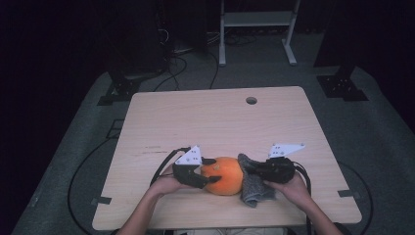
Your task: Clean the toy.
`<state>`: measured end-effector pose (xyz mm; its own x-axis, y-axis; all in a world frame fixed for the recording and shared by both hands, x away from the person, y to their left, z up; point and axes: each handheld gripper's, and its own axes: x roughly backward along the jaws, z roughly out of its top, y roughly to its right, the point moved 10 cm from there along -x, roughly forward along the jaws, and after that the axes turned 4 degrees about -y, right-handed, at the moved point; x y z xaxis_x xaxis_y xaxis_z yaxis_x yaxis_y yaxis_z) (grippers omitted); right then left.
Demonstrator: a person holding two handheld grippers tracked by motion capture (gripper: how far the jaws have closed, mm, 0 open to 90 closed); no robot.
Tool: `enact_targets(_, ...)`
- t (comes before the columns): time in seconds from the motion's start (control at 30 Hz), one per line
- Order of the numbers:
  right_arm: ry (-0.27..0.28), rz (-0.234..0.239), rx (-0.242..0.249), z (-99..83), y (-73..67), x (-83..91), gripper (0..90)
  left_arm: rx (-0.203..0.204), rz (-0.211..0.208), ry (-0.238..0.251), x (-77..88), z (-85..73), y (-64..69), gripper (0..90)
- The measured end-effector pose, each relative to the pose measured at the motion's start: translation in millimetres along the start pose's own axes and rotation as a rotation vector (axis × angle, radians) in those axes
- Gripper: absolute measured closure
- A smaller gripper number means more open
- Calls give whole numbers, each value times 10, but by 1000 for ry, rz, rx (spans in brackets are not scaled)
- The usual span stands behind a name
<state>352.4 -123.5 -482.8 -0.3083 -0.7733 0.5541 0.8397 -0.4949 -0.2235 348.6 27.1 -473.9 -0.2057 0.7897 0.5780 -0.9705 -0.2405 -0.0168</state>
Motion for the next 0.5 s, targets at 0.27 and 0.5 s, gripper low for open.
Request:
enact_targets(0.27,12,-6,-38,-81,76,137,812,-14,-3,-9,-2,3,28,398)
enact_targets(0.5,51,64,16,170,-142,40,812,-25,-25,-19,1,19,91,383)
